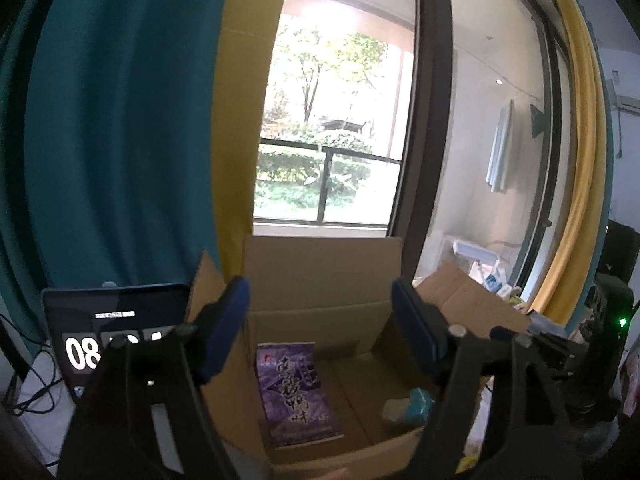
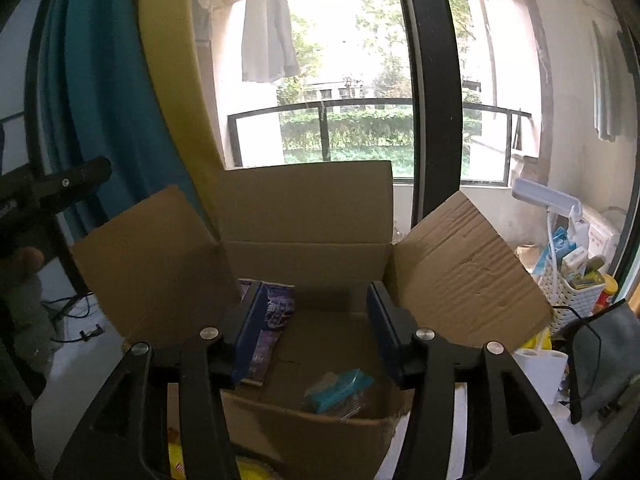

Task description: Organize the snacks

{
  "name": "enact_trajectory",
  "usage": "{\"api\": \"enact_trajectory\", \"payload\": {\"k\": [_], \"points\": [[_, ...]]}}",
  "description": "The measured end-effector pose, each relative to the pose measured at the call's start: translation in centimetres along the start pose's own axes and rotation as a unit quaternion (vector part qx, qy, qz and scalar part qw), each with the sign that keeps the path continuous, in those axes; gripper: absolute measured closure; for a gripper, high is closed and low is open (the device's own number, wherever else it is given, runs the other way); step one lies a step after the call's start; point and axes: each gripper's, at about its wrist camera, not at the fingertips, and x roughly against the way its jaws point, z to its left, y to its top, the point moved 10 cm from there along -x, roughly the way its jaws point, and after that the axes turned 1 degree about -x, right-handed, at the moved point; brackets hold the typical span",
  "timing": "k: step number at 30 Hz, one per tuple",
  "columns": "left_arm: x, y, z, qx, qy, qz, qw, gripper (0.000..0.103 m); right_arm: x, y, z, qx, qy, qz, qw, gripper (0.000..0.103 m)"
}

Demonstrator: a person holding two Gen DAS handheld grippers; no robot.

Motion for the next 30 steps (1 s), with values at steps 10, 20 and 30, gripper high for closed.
{"api": "enact_trajectory", "payload": {"k": [10,20,30], "points": [[6.3,-1.1,-1.4,-0.001,-0.014,-0.002,0.9999,0.028,5.2,-1.5,1.9,0.006,0.013,-0.003,1.000,0.048],[10.7,-4.2,-3.1,-0.005,-0.031,0.020,0.9993,0.028,10.3,-3.5,4.5,0.015,0.026,-0.003,1.000,0.048],[13.9,-9.6,-3.4,-0.006,-0.031,0.059,0.9977,0.028,13.8,-6.1,5.8,0.019,0.038,0.005,0.999,0.046]]}}
